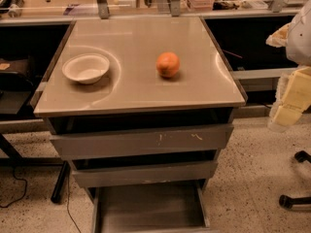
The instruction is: Close bottom drawer
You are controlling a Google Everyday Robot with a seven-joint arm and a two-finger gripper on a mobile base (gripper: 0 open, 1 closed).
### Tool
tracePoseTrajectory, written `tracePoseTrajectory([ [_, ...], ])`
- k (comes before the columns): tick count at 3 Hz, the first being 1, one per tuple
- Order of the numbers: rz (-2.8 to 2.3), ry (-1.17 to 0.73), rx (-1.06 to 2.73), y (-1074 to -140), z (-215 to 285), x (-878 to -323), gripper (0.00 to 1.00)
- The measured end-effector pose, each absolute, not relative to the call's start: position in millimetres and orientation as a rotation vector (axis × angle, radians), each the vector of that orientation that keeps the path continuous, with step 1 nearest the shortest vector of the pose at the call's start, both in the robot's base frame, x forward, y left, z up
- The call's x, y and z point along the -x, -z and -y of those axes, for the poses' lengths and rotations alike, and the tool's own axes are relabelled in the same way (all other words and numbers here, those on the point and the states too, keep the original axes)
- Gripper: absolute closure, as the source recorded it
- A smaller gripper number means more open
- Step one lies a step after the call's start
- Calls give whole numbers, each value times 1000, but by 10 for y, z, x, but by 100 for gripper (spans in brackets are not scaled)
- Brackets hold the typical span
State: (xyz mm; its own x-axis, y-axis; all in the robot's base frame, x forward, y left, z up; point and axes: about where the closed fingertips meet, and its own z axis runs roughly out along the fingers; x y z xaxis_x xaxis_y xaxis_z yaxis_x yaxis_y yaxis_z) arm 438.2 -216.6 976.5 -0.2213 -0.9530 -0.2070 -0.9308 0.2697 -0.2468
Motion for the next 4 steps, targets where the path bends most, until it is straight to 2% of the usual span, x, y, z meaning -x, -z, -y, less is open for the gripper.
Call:
tracePoseTrajectory([
  [1, -2231, 99, 1724, -9765, 2166, -4382, 0],
  [2, -2231, 100, 1724, -9765, 2166, -4382, 17],
  [4, -2231, 100, 1724, -9765, 2166, -4382, 64],
])
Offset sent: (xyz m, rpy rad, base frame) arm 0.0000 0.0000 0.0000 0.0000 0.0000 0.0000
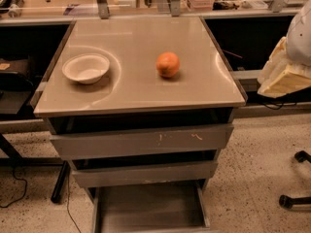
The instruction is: Close bottom drawer
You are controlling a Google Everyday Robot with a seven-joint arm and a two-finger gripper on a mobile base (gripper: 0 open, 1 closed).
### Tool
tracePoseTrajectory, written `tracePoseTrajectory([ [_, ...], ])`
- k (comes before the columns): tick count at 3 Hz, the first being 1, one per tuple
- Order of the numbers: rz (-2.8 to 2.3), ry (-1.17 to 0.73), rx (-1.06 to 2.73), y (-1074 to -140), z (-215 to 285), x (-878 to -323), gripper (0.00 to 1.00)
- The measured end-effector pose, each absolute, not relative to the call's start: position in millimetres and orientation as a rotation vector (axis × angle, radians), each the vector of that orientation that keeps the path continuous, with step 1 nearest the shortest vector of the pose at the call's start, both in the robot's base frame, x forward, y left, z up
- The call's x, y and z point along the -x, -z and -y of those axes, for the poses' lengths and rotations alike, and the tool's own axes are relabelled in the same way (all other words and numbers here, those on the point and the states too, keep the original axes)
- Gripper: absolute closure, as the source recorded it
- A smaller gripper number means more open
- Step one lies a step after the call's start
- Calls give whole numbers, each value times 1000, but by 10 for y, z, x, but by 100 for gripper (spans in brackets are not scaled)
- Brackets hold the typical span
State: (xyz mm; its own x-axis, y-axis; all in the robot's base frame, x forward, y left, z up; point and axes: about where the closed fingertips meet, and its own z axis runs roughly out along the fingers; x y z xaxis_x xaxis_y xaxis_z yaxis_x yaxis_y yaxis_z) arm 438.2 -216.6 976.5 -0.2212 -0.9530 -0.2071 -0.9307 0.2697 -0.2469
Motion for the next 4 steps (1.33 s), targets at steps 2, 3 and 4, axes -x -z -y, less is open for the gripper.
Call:
tracePoseTrajectory([
  [2, -2230, 104, 1721, -9761, 2164, -4363, 100],
  [3, -2271, 56, 1718, -9538, 2104, -4125, 100],
  [4, -2300, -58, 1672, -9209, 1811, -3614, 100],
])
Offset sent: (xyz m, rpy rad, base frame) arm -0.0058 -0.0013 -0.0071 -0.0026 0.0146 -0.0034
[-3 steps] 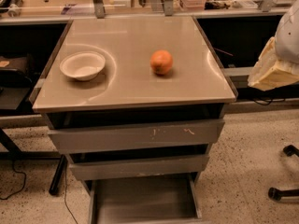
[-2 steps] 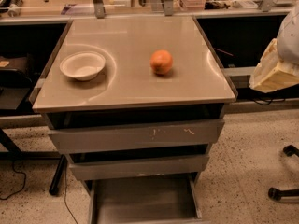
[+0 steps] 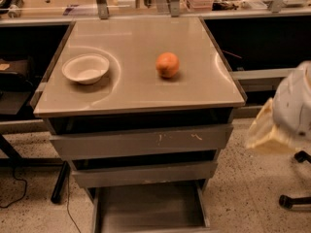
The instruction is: Close bottom drawer
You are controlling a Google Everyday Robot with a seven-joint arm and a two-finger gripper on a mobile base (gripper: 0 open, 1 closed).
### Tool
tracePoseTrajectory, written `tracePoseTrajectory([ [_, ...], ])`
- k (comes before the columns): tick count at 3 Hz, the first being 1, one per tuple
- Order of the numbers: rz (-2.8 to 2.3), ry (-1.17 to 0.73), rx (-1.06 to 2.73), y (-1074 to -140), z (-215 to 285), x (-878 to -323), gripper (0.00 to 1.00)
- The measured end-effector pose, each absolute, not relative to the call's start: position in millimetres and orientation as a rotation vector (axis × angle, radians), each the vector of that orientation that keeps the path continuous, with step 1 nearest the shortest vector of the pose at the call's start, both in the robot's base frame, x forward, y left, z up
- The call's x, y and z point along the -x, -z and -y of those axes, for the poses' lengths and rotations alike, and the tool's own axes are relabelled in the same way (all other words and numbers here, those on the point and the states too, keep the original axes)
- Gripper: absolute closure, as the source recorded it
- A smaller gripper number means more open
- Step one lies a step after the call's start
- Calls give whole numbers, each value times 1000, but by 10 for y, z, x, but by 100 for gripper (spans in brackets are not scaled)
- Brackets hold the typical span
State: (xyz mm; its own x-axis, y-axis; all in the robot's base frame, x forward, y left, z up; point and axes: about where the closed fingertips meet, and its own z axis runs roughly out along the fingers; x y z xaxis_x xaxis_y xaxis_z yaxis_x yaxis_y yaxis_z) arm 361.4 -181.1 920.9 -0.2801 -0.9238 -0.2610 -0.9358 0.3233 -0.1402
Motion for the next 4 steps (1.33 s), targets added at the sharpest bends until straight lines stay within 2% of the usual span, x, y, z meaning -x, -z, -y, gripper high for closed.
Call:
tracePoseTrajectory([
  [1, -2346, -185, 1644, -8655, 1540, -3249, 100],
  [2, -2406, -233, 1670, -8320, 1560, -3043, 100],
  [4, -2412, -287, 1653, -8171, 1504, -2979, 100],
])
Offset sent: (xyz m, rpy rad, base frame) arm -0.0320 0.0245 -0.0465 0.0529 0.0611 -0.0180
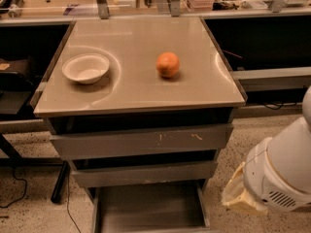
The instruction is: Close bottom drawer
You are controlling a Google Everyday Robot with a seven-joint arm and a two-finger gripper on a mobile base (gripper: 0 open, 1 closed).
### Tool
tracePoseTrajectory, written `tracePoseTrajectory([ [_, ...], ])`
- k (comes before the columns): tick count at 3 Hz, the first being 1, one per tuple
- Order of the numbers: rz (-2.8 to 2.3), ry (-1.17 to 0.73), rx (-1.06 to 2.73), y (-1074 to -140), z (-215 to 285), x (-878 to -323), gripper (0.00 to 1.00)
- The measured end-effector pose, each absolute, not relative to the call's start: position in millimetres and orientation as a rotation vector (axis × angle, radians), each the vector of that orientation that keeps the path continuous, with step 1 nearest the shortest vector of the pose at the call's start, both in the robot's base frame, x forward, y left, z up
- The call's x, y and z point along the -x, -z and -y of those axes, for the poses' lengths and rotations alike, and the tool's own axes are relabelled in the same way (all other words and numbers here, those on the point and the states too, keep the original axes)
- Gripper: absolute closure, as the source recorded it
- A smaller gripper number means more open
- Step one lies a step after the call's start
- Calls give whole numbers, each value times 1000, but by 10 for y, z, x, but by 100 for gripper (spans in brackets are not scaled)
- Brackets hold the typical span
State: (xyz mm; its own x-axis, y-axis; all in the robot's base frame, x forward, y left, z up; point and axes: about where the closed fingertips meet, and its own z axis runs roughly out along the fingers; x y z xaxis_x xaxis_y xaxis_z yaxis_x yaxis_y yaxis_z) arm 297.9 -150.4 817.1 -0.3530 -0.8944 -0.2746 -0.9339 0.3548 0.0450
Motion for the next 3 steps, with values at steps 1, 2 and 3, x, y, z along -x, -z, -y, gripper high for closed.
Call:
tracePoseTrajectory([
  [1, -2447, -455, 1570, -7565, 1233, -2782, 100],
  [2, -2519, -608, 1538, -6632, 1026, -2550, 100],
  [3, -2565, -699, 1487, -5640, 903, -2542, 100],
])
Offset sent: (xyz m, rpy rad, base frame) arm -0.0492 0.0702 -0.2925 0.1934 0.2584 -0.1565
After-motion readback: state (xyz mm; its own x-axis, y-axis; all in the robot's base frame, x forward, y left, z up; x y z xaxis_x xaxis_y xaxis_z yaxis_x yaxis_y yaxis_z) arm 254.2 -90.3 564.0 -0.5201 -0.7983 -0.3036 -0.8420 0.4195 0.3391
